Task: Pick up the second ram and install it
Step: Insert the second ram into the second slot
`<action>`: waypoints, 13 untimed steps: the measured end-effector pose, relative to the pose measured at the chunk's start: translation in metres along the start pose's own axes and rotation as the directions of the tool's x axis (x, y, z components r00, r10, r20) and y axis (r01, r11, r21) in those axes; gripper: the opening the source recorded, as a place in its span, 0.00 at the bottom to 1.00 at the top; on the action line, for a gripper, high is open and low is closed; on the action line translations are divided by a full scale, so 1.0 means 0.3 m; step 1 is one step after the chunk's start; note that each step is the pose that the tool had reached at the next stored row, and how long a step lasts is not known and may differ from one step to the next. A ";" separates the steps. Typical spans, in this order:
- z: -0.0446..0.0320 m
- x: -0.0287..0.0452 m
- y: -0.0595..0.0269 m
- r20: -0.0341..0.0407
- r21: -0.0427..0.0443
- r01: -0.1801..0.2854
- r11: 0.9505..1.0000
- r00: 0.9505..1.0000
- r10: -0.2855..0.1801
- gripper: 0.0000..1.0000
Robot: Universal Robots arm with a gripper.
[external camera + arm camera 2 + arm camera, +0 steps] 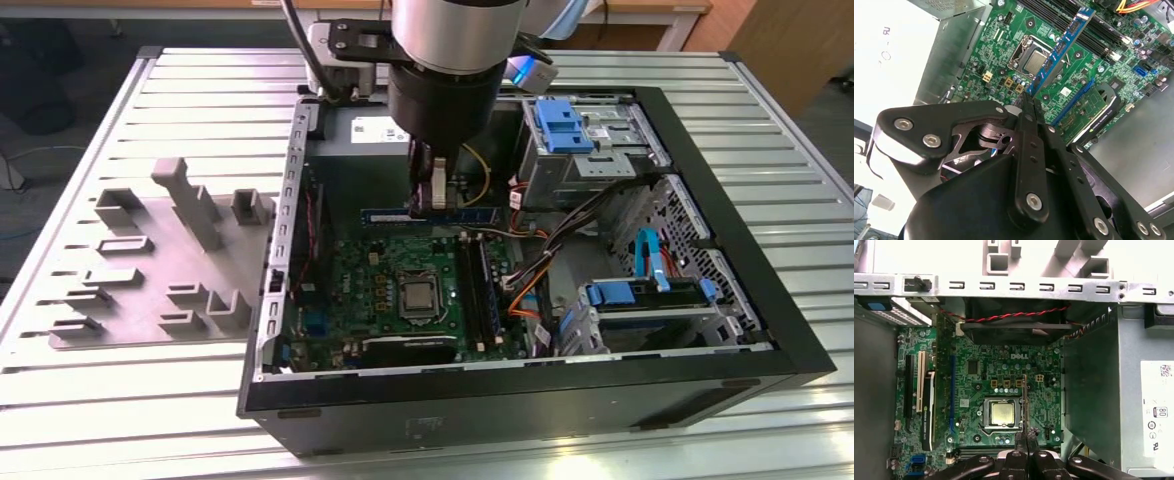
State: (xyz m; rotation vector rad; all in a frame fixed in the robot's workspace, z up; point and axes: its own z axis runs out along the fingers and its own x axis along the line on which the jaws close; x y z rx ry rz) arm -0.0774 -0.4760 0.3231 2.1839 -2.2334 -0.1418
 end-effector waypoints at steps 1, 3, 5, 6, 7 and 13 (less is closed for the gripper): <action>0.000 0.000 0.000 0.001 0.001 -0.009 1.000 1.000 0.009 0.12; 0.001 0.000 0.000 0.002 0.001 -0.028 1.000 1.000 0.028 0.12; 0.001 0.000 0.000 0.004 0.003 -0.049 0.999 0.999 0.049 0.12; 0.001 0.000 0.000 0.005 0.003 -0.061 0.998 0.998 0.061 0.12; 0.001 0.000 0.000 0.006 0.004 -0.074 0.997 0.997 0.074 0.12; 0.003 0.000 0.000 0.013 0.008 -0.162 0.987 0.987 0.162 0.12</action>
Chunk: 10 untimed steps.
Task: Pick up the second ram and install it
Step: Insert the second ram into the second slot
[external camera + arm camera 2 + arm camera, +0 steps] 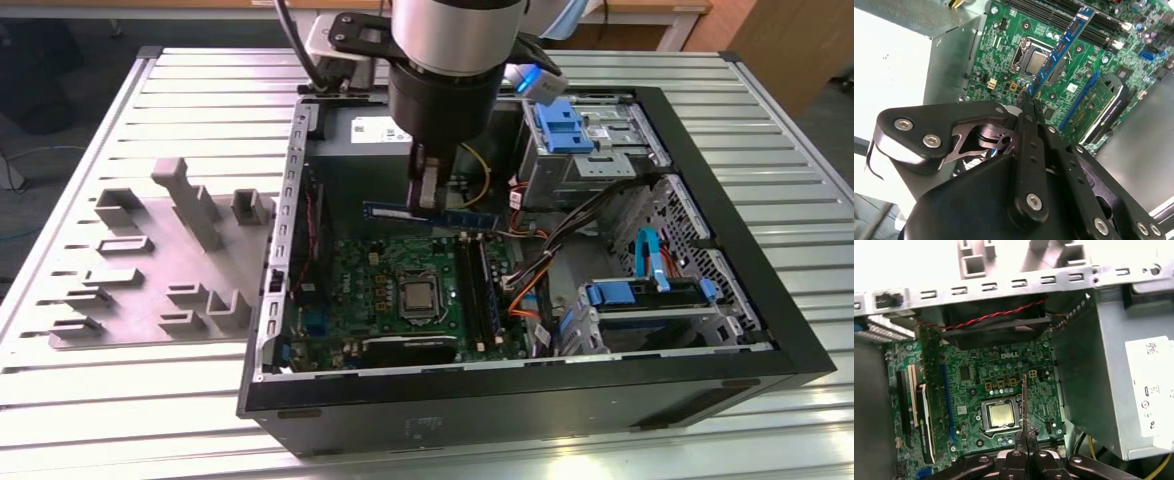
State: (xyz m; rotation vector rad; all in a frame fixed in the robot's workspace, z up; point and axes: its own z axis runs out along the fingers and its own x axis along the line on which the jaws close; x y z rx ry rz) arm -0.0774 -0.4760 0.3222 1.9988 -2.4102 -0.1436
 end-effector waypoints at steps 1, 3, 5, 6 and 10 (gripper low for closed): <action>0.000 0.000 0.000 0.001 0.001 -0.016 1.000 1.000 0.016 0.12; 0.000 0.000 0.000 0.004 0.002 -0.049 0.999 0.999 0.049 0.12; 0.001 0.000 0.000 0.006 0.004 -0.082 0.997 0.997 0.082 0.12; 0.001 0.000 0.000 0.008 0.005 -0.098 0.995 0.995 0.098 0.12; 0.001 0.000 0.000 0.012 0.007 -0.158 0.987 0.987 0.158 0.12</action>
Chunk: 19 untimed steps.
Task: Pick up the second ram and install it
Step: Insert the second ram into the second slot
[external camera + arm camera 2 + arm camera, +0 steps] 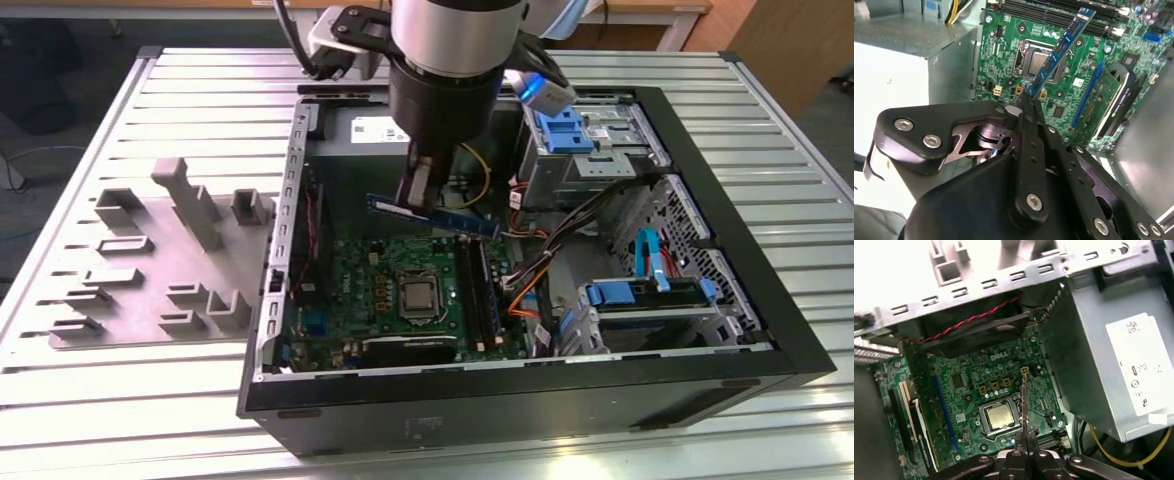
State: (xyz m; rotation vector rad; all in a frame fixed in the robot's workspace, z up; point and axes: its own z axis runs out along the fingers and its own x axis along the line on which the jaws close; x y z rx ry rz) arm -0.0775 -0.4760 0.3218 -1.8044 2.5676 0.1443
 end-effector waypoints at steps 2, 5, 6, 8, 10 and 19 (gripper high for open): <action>0.000 0.000 0.000 0.002 0.002 -0.028 1.000 1.000 0.028 0.12; 0.000 0.000 0.000 0.007 0.004 -0.086 0.996 0.996 0.086 0.12; 0.000 0.000 0.000 0.008 0.005 -0.100 0.995 0.995 0.100 0.12; 0.001 0.000 0.000 0.010 0.006 -0.129 0.992 0.992 0.129 0.12; 0.001 0.000 0.000 0.013 0.007 -0.159 0.987 0.987 0.159 0.12; 0.001 0.000 0.000 0.023 0.012 -0.276 0.961 0.961 0.275 0.12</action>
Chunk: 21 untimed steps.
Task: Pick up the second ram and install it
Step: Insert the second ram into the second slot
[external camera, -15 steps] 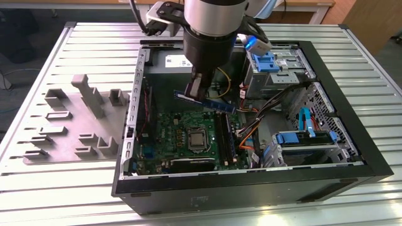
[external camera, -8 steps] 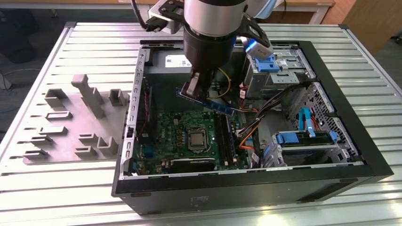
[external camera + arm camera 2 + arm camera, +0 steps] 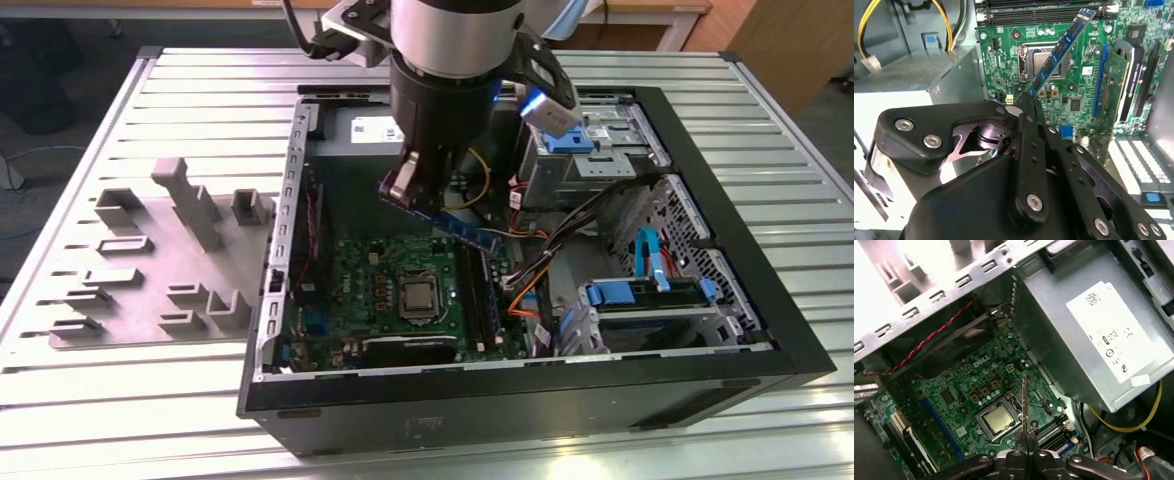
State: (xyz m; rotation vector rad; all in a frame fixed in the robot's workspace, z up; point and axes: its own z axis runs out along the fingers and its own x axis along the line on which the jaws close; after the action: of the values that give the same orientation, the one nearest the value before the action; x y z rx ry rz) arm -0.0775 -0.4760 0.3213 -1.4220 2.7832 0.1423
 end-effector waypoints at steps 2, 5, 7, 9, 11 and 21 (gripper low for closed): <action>0.000 0.000 0.000 0.002 0.002 -0.029 1.000 1.000 0.029 0.12; 0.001 0.000 0.000 0.006 0.004 -0.075 0.997 0.997 0.075 0.12; 0.001 0.000 0.000 0.009 0.005 -0.109 0.994 0.994 0.109 0.12; 0.001 0.000 0.000 0.011 0.007 -0.143 0.990 0.990 0.143 0.12; 0.002 0.000 0.000 0.014 0.008 -0.176 0.984 0.984 0.176 0.12; 0.004 0.000 0.000 0.029 0.014 -0.346 0.938 0.938 0.345 0.12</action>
State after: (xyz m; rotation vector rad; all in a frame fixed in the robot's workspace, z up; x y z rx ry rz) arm -0.0775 -0.4760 0.3202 -0.9048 2.9753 0.1358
